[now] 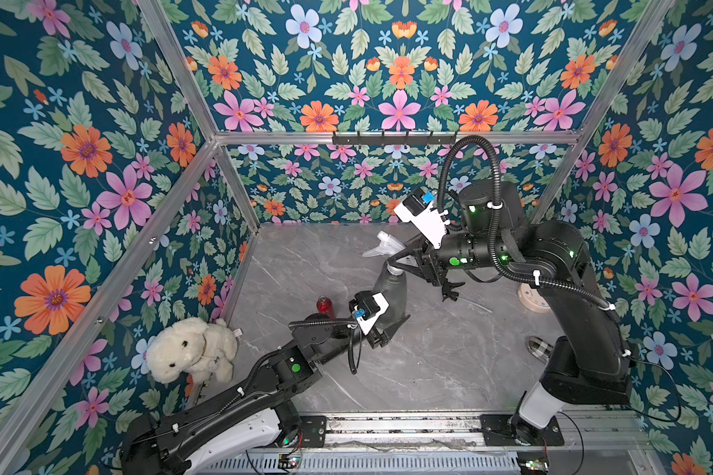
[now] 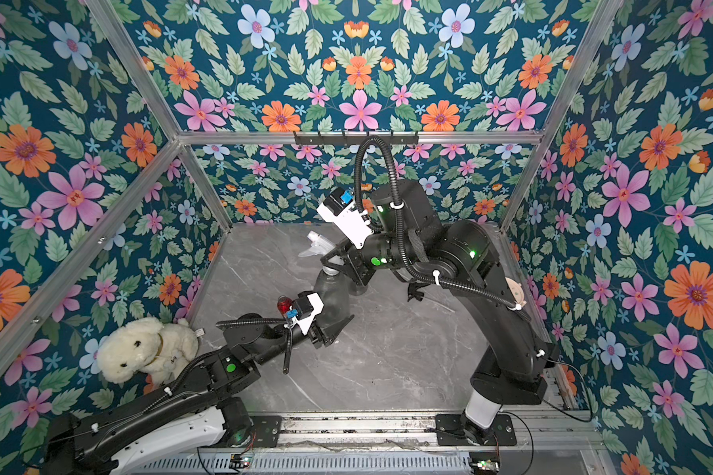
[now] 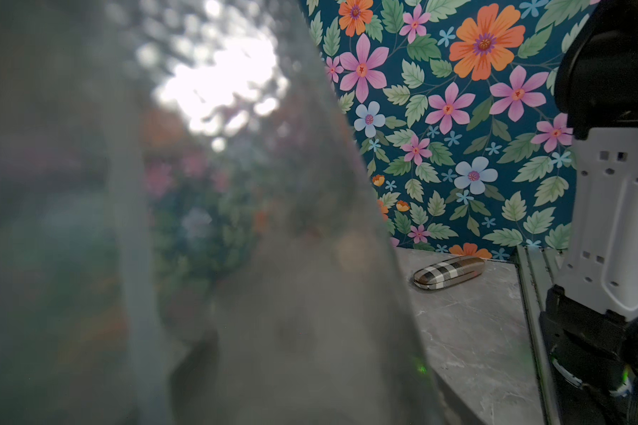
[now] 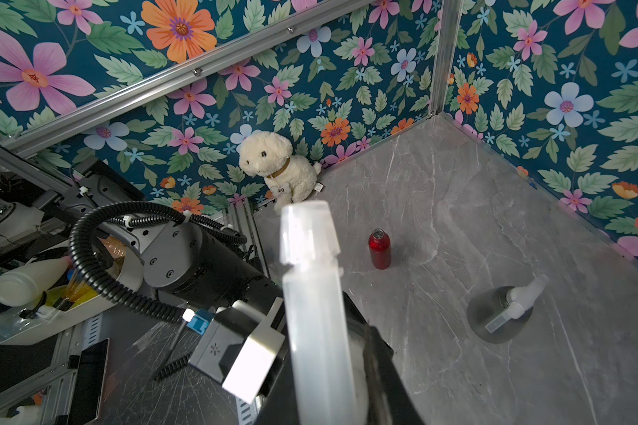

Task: Attach spray nozzles to spray bottles
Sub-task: Screw the spray nozzle on the spray bottle.

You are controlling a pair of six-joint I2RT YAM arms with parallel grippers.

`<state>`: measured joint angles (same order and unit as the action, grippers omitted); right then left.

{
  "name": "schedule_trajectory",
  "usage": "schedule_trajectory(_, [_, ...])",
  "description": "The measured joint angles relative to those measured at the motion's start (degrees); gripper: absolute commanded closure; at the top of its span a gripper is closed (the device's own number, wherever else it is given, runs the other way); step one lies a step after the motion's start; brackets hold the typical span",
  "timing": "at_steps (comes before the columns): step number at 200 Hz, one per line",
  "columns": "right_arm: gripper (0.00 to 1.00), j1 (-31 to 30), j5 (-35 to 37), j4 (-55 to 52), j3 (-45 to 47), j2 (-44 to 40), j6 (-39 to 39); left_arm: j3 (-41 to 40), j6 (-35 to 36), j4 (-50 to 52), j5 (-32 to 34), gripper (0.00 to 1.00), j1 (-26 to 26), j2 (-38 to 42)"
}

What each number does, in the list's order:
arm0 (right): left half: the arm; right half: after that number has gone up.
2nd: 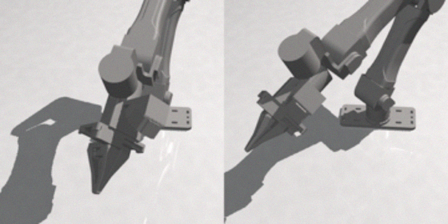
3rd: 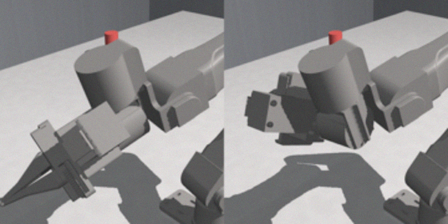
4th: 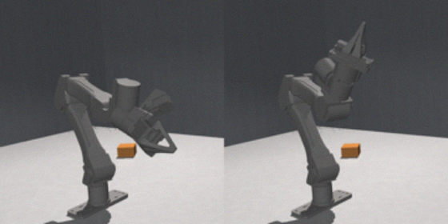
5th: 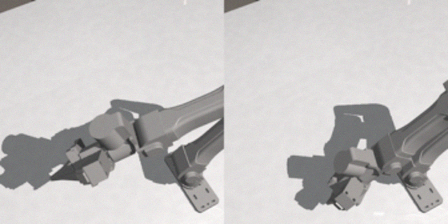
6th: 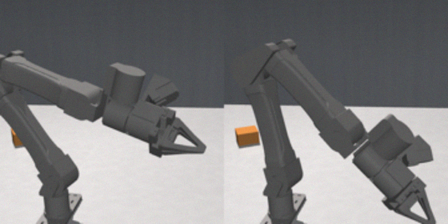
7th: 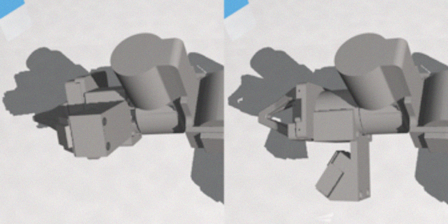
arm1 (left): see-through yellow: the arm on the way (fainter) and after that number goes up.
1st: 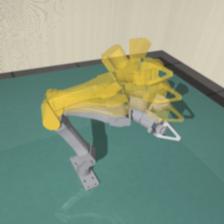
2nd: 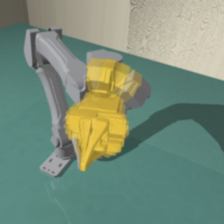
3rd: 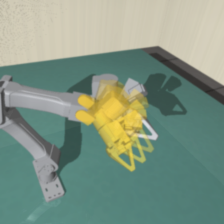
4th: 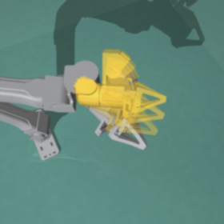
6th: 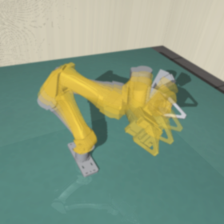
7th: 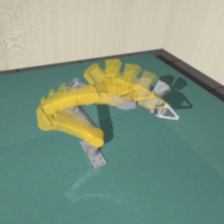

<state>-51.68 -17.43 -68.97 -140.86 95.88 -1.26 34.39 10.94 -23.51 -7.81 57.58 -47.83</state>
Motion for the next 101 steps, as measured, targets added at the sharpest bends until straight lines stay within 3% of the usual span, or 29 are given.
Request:
schedule_trajectory(22, [1.00, 0.0, -0.2, 3.5, 8.5, -5.6, -0.5, -1.5, 1.3, -0.6, -0.8, 1.00, 0.2, 0.8])
schedule_trajectory(36, [0.79, -0.1, -0.2, 5.2, 11.8, -7.9, -1.4, -2.0, 1.7, -1.4, -1.3, 1.00, 0.4, 1.1])
schedule_trajectory(53, [0.63, -0.1, -0.3, 6.7, 12.5, -8.2, -2.1, -2.0, 1.8, -2.0, -1.2, 1.00, 0.3, 1.1])
schedule_trajectory(101, [0.38, -0.5, -1.3, 14.0, 21.0, -11.6, -4.8, -3.7, 1.0, -5.2, 0.8, 1.00, 0.3, 0.9])
